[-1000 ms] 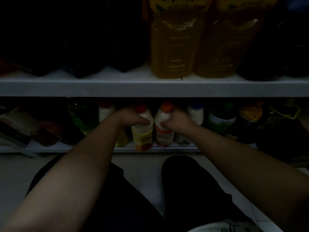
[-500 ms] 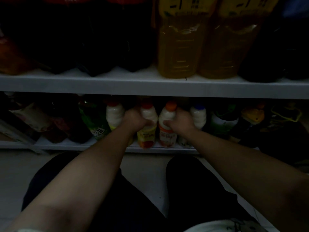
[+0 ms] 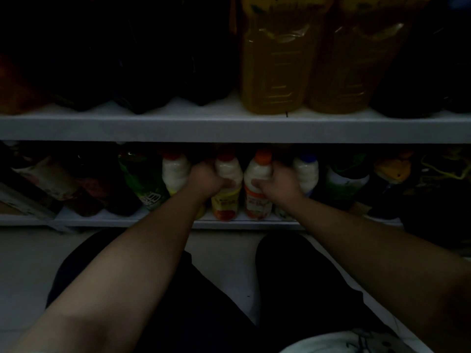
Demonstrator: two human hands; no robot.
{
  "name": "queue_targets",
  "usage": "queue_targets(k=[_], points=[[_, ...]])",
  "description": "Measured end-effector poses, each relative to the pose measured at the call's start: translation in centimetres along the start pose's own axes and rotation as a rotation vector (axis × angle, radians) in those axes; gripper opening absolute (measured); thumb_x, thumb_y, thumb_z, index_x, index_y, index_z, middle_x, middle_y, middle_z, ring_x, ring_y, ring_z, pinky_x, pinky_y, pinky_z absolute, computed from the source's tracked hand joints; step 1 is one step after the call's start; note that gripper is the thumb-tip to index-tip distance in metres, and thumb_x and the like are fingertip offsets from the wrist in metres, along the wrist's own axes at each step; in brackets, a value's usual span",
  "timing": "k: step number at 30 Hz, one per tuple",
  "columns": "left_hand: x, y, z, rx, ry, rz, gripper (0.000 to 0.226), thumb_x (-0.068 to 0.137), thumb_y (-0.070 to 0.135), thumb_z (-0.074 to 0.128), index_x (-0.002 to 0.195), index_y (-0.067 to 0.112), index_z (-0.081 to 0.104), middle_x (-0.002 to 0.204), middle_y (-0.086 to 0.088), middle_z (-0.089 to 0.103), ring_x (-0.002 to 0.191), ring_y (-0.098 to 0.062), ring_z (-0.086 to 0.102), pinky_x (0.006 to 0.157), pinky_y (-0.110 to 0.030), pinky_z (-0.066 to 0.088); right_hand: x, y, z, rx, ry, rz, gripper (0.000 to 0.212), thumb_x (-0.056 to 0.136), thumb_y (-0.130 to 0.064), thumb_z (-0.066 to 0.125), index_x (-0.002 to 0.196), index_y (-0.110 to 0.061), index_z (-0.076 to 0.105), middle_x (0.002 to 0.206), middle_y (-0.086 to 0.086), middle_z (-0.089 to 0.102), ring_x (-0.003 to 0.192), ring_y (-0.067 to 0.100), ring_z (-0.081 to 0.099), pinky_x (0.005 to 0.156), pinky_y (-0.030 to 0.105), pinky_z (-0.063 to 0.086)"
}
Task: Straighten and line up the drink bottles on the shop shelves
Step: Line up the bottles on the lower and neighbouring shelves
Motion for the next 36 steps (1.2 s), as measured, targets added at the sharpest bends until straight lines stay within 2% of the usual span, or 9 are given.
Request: queue_targets(k=[8, 14, 17, 19, 23, 27, 30, 33, 36], points=[[-0.5, -0.2, -0.1, 0.02, -0.028, 0.001, 0.098, 0.065, 0.039, 0.085, 0.143, 0.012, 0.031, 0.139, -0.01, 0.048, 0.122, -0.03, 0.05, 0.09, -0.026, 0.039, 0.2, -0.1, -0.6, -0.043, -0.115, -0.019, 0.065, 0.071, -0.034, 0.08, 0.124, -0.012, 0.051, 0.123, 0.011, 0.058, 0.111, 0.028, 0.055, 0.083, 0.023, 0.035], [-1.7, 0.0, 0.4, -0.009, 0.008, 0.046, 0.094, 0.072, 0.038, 0.08, 0.144, 0.01, 0.026, 0.143, -0.013, 0.043, 0.126, -0.032, 0.047, 0.096, -0.028, 0.037, -1.8, -0.6, -1.0, 0.07, 0.042, -0.152, 0.064, 0.075, -0.021, 0.075, 0.13, -0.005, 0.046, 0.128, 0.017, 0.052, 0.119, 0.03, 0.048, 0.098, 0.03, 0.035], [-1.8, -0.1, 0.7, 0.127, -0.056, -0.018, 0.09, 0.077, 0.043, 0.074, 0.146, 0.009, 0.028, 0.148, -0.013, 0.038, 0.131, -0.03, 0.042, 0.106, -0.035, 0.036, -3.3, -1.5, -1.3, 0.055, 0.276, -0.228, 0.042, 0.077, -0.011, 0.064, 0.116, 0.002, 0.054, 0.114, 0.023, 0.054, 0.106, 0.036, 0.051, 0.093, 0.036, 0.038], [-2.5, -0.1, 1.0, 0.212, -0.037, -0.047, 0.069, 0.082, 0.044, 0.068, 0.138, 0.01, 0.045, 0.138, -0.014, 0.05, 0.123, -0.031, 0.05, 0.099, -0.033, 0.042, -4.2, -3.1, -1.2, 0.039, 0.336, -0.363, 0.021, 0.074, -0.006, 0.059, 0.094, 0.002, 0.059, 0.095, 0.021, 0.053, 0.089, 0.03, 0.051, 0.079, 0.035, 0.04], [-4.5, -1.8, 0.6, 0.166, 0.007, -0.196, 0.032, 0.087, 0.03, 0.064, 0.107, 0.004, 0.065, 0.11, -0.017, 0.066, 0.095, -0.029, 0.063, 0.064, -0.02, 0.04, -4.0, -7.8, 0.9, -0.008, -0.007, -0.604, 0.018, 0.079, -0.001, 0.058, 0.096, 0.0, 0.063, 0.098, 0.017, 0.057, 0.091, 0.027, 0.054, 0.077, 0.032, 0.041], [-5.7, -7.0, -3.3, 0.29, -0.005, -0.349, 0.037, 0.09, 0.032, 0.059, 0.116, 0.006, 0.062, 0.122, -0.017, 0.061, 0.112, -0.031, 0.057, 0.086, -0.031, 0.043, -0.9, -13.7, 3.9, -0.023, -0.23, -0.532, 0.042, 0.09, -0.013, 0.052, 0.131, -0.003, 0.049, 0.128, 0.019, 0.054, 0.119, 0.031, 0.049, 0.099, 0.034, 0.034], [-6.9, -10.2, -5.5, 0.04, 0.088, -0.45, 0.038, 0.092, 0.022, 0.058, 0.125, 0.003, 0.058, 0.126, -0.02, 0.058, 0.114, -0.035, 0.055, 0.096, -0.039, 0.045, 1.1, -16.6, 6.2, 0.005, -0.311, -0.374, 0.044, 0.093, -0.028, 0.054, 0.129, -0.003, 0.049, 0.123, 0.021, 0.057, 0.112, 0.034, 0.054, 0.091, 0.035, 0.043], [-7.4, -9.9, -5.7, -0.318, 0.102, -0.365, 0.041, 0.089, 0.006, 0.058, 0.129, 0.006, 0.055, 0.128, -0.013, 0.057, 0.108, -0.027, 0.057, 0.093, -0.037, 0.047, 2.6, -18.0, 8.2, -0.075, -0.342, -0.36, 0.05, 0.093, -0.031, 0.055, 0.136, -0.007, 0.044, 0.134, 0.018, 0.049, 0.123, 0.032, 0.046, 0.101, 0.034, 0.035], [-7.5, -8.8, -5.5, -0.38, -0.005, -0.239, 0.04, 0.086, -0.002, 0.052, 0.121, 0.015, 0.059, 0.126, -0.008, 0.06, 0.106, -0.019, 0.057, 0.092, -0.031, 0.046, 3.4, -18.5, 9.5, -0.059, -0.436, -0.317, 0.056, 0.092, -0.033, 0.059, 0.14, -0.011, 0.04, 0.141, 0.013, 0.043, 0.128, 0.03, 0.039, 0.103, 0.03, 0.028]])
Point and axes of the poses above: each hand's wrist, its own x-axis towards the middle knuckle, its own z-axis out of the palm, y = z × x, the point moved 1 cm from there along x, towards the middle knuckle
